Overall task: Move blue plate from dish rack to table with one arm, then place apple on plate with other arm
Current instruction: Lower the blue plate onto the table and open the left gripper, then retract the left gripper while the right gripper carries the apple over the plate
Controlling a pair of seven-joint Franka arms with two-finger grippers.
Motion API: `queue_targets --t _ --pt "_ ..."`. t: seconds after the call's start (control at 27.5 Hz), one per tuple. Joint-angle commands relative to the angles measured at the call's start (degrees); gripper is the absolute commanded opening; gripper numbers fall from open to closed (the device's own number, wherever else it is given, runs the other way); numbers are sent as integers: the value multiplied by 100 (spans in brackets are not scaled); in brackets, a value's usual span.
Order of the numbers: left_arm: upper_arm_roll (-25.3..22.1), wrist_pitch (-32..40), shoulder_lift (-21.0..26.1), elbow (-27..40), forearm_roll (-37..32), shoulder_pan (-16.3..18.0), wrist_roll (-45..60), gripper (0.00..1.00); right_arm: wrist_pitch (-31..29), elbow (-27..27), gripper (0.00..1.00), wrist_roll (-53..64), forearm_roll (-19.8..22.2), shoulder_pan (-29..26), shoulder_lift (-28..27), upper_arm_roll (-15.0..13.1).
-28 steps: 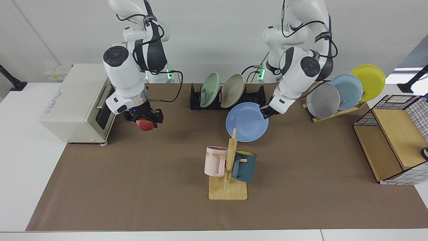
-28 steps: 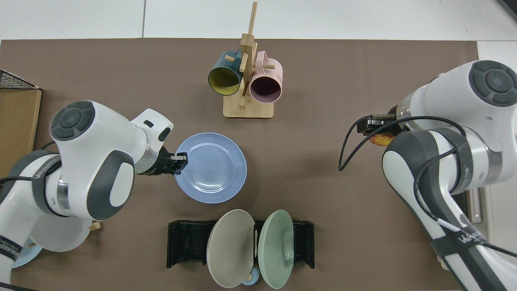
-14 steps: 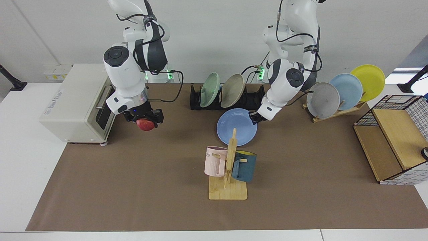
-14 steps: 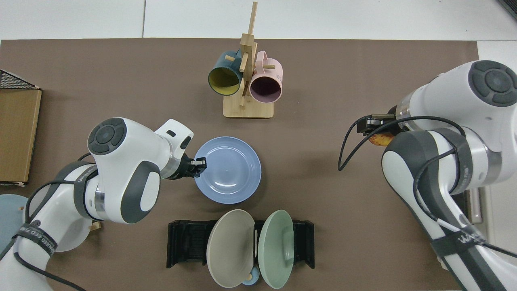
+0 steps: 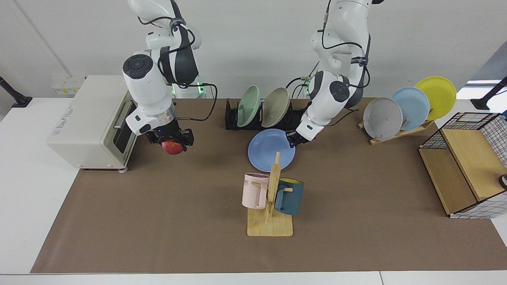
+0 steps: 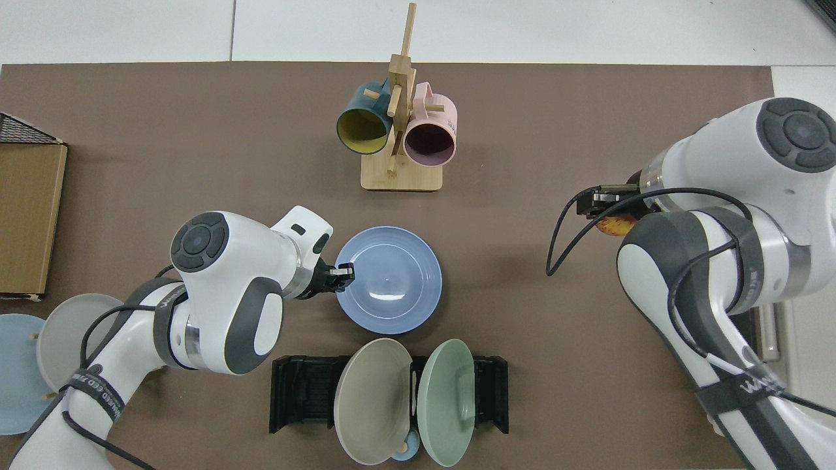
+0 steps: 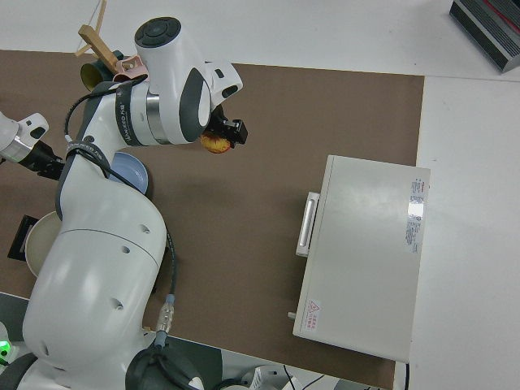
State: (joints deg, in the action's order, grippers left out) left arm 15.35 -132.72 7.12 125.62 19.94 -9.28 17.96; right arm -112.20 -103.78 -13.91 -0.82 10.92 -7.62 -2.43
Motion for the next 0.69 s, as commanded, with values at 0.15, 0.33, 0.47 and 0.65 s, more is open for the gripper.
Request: queue_targets --t 0.15,0.33,0.47,0.65 --pt "-59 -245 0 120 125 -152 -126 21 5 -54 0 -155 65 -28 68 49" --pt "-50 -263 -1 120 125 -214 -30 100 5 -63 0 -155 65 -28 68 58" --pt "-59 -298 0 112 107 -223 -55 100 5 -54 0 -164 65 -11 68 58" --pt "-146 429 -53 -107 -313 -162 -64 100 5 -46 0 -226 65 7 59 58"
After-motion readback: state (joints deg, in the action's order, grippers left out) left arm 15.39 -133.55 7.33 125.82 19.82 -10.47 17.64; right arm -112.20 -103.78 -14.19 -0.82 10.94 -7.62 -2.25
